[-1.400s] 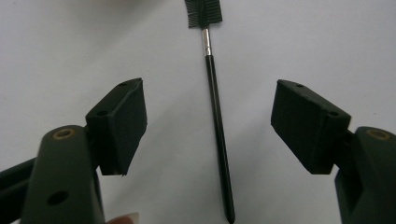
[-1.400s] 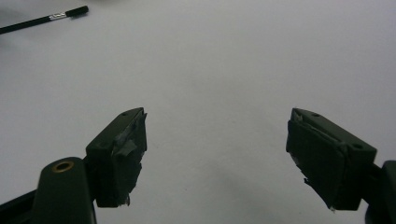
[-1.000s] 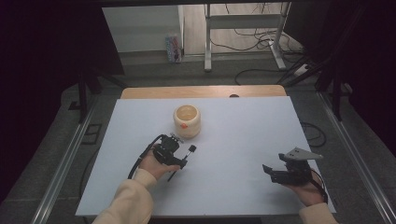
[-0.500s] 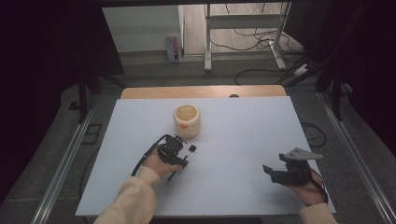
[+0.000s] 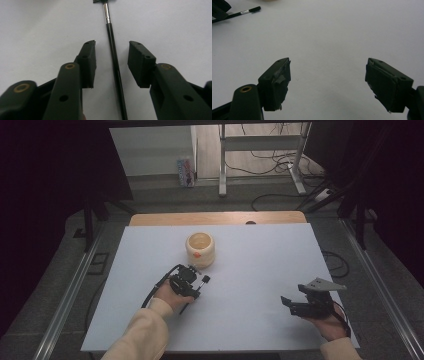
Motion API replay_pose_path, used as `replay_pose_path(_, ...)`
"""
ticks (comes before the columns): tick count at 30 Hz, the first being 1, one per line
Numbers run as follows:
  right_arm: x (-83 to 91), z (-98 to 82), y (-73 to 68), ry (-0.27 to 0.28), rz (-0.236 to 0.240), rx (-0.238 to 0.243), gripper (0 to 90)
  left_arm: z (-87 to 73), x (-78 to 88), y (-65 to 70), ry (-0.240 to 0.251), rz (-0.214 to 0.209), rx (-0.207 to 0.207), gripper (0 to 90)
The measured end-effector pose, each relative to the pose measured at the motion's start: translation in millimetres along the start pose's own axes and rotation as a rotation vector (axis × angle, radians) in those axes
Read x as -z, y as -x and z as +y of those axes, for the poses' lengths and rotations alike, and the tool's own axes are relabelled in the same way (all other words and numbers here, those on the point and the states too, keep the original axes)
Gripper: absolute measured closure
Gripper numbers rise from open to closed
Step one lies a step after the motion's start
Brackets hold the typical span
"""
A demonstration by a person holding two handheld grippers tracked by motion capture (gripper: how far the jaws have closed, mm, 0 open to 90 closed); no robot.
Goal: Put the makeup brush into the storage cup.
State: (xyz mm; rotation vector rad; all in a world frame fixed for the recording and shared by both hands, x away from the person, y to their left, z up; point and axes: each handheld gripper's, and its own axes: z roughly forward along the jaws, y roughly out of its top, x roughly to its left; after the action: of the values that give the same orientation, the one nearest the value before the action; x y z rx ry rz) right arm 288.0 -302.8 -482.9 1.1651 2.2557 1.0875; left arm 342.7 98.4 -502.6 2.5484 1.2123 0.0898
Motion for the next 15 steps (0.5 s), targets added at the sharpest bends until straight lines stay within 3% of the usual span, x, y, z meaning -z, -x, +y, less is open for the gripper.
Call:
replay_pose_path(7, -0.1, -0.2, 0.5, 0.0, 0.001, -0.003, 20.1, 0.7, -2.6, 2.8, -0.009, 0.011, -0.021, 67.6)
replay_pose_path(15, 0.1, 0.1, 0.7, 0.001, 0.005, -0.007, 20.1, 1.2, -4.2, 4.0, -0.017, 0.003, -0.016, 74.8)
